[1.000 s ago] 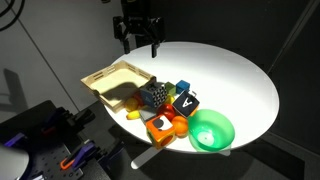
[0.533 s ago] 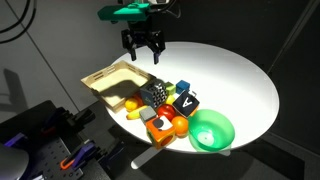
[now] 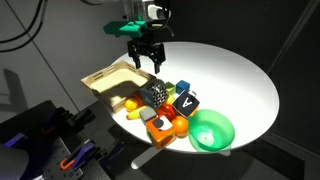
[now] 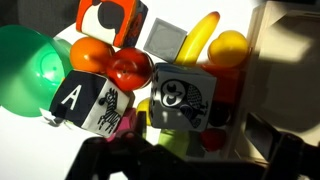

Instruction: Pick up the square plush toy on the left and put it in the box.

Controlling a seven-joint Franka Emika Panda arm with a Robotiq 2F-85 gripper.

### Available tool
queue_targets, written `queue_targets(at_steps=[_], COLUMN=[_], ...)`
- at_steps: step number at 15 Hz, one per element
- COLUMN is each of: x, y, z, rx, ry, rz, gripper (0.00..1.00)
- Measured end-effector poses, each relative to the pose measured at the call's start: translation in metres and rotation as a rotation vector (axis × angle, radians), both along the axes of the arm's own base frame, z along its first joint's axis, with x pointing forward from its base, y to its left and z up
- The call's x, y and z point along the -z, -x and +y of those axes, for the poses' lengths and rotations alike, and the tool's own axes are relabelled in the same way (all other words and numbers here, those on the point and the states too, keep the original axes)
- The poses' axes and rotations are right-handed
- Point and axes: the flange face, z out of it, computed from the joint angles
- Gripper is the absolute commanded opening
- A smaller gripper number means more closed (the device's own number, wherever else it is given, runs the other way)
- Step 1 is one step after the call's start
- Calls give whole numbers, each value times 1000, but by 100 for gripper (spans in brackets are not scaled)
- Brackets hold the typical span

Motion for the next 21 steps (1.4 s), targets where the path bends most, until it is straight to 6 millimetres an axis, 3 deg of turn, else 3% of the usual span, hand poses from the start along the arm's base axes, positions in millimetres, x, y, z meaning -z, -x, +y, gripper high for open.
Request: queue_targets(at_steps=[9, 21], x=[43, 77], y=[-7, -6], z=[-2, -3], rx=[34, -16], ry=[45, 77], rz=[-27, -4], gripper=[100, 100])
